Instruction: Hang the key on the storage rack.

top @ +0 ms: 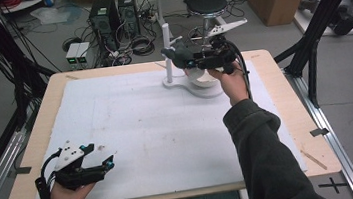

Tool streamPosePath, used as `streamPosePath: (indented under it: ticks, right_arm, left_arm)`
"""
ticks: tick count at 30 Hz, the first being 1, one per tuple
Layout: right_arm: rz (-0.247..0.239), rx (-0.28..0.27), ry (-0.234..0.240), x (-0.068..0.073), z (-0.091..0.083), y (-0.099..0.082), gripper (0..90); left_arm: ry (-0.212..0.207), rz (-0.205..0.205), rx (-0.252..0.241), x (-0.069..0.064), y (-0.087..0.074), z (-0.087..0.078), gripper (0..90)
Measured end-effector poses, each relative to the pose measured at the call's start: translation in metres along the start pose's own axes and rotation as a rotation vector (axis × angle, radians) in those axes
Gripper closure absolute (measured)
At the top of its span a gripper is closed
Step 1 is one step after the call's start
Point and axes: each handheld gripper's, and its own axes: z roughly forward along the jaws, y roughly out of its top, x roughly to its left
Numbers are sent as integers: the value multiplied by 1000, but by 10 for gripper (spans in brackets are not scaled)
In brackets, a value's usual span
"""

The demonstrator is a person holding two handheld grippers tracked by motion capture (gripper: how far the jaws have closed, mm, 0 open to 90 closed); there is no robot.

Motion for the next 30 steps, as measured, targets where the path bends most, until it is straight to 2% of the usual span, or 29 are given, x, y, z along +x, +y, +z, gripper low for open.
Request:
streamPosePath:
  ticks: [11,30]
  right_arm:
    - [-16,11,-36,-4,6,10,567]
    - [14,56,-60,-14,29,1,567]
  left_arm:
    - [0,-4,-3,1,0,0,218]
    - [-1,-10,-7,2,-1,-1,218]
